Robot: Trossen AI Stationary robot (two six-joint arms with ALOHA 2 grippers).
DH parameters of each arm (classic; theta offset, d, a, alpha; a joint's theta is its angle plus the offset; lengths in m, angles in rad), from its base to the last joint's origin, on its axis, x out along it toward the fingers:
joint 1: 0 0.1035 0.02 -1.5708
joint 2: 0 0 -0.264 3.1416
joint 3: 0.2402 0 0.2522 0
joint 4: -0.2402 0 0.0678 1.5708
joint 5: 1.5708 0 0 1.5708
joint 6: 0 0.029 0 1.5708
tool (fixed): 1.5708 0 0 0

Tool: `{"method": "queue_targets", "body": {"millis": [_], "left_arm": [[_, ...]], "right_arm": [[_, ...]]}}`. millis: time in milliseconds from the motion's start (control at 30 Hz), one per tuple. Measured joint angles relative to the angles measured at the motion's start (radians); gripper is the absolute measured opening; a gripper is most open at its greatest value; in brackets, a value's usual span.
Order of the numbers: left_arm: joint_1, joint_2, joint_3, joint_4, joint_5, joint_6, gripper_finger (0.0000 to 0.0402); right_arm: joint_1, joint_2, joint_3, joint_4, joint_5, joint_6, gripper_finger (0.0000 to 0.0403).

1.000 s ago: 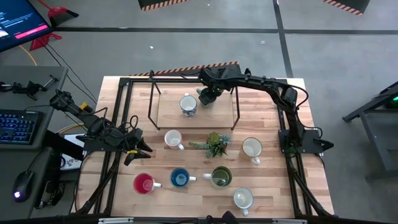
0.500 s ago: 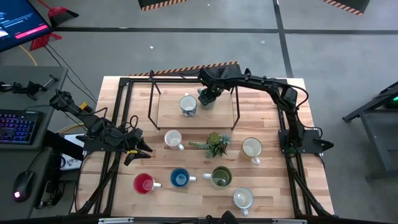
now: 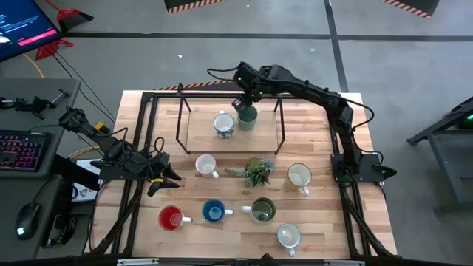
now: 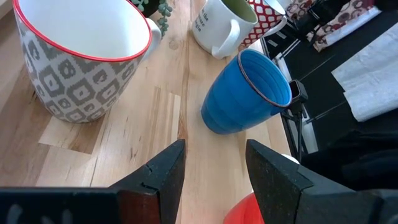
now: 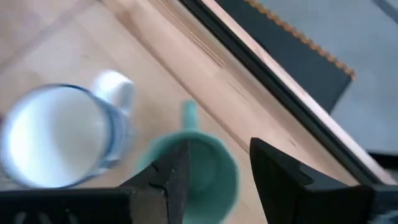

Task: Place coffee mugs
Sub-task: Adjust the blue patterned mug on the shelf

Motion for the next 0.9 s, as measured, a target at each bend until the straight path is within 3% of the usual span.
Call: {"method": "queue_targets", "body": {"millis": [267, 600, 900], "left_arm": [[0.000, 0.000, 0.000, 0.000, 0.000, 0.026, 0.0158], [0.000, 0.000, 0.000, 0.000, 0.000, 0.027, 0.0158], [0.000, 0.000, 0.000, 0.000, 0.000, 0.026, 0.0158]], "right_arm": [[0.095, -0.001, 0.034, 0.015, -0.069, -0.051, 0.0146], [0.194, 0.002, -0.102, 0.034, -0.081, -0.049, 0.0121], [0.208, 0.001, -0.181, 0.124, -0.083, -0.041, 0.0091]]}}
